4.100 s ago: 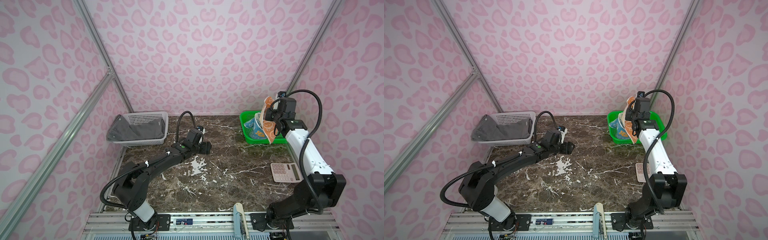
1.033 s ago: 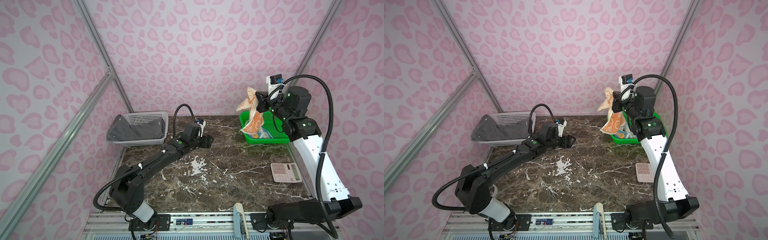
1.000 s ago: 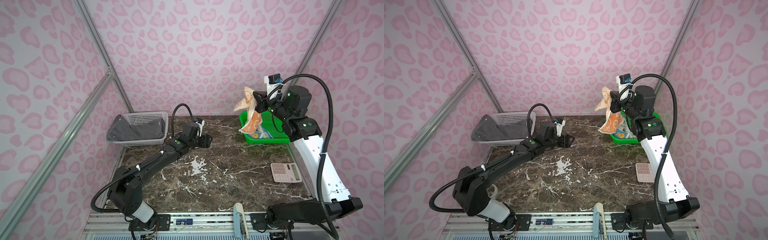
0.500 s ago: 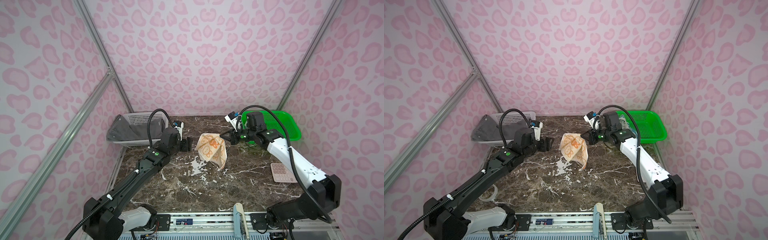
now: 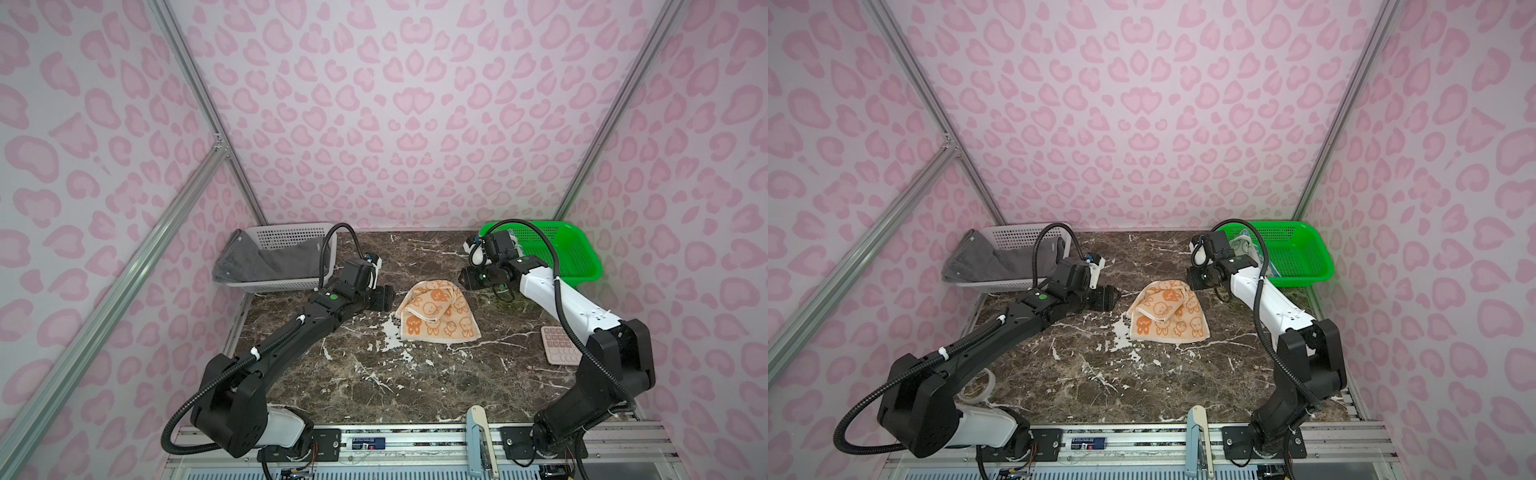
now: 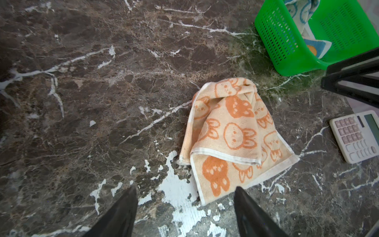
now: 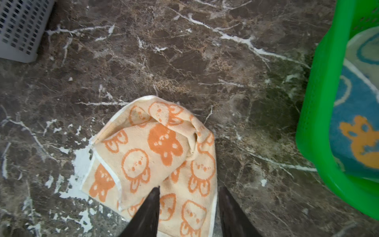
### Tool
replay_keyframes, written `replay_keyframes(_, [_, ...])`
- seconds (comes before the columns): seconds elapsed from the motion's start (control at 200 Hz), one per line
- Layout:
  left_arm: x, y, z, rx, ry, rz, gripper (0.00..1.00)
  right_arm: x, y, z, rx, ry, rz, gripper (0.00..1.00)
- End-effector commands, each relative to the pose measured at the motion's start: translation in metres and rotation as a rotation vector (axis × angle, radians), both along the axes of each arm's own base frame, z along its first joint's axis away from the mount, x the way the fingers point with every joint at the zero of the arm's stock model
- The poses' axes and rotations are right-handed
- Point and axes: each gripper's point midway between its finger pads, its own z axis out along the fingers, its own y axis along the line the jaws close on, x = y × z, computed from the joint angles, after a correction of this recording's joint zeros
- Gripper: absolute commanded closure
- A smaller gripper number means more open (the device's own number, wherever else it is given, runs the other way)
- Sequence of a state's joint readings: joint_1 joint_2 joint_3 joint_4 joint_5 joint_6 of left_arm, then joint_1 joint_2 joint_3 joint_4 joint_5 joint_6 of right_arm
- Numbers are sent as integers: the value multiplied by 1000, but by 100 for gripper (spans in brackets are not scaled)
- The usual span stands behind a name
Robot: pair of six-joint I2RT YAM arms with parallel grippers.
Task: Fold and stack the towels
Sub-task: 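Grasp the orange towel's near corners with the left and right grippers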
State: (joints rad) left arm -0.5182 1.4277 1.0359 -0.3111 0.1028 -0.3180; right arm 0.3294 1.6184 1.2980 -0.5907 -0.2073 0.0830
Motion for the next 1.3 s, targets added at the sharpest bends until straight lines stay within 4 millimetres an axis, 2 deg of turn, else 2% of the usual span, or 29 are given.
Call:
replay_keyframes(0.0, [-3,-12,-8,-36,33,-41,25,-19,-19,-26,-110,68,-19,52])
replay_keyframes(0.125, [-22,-26,-29,-36,104,-105,25,-44,-25,-53,-94,140,-58,51])
replay_keyframes(0.19, [-36,-30,-42,-32,152,-123,25,-57,-30,-66,-87,172,-86,47])
replay_keyframes(0.395, [-71,-31,-85,-35,311,-100,25,-90,-39,-101,-67,276,-157,45])
replay_keyframes(0.55, [-82,-38,-113,-38,396,-84,25,-104,-44,-114,-38,324,-203,42])
replay_keyframes(0.665, [-83,-48,-125,-40,442,-88,25,-114,-46,-123,-32,350,-224,38])
replay_keyframes(0.805, [-80,-58,-132,-43,471,-79,25,-118,-48,-128,-14,355,-243,38])
replay_keyframes(1.015, [-73,-61,-144,-31,507,-31,25,-113,-54,-130,21,342,-282,41])
replay_keyframes(1.205, [-76,-61,-153,-20,544,-18,29,-112,-57,-138,29,359,-291,43])
replay_keyframes(1.295, [-78,-60,-156,-18,557,-20,34,-110,-55,-140,41,362,-286,45])
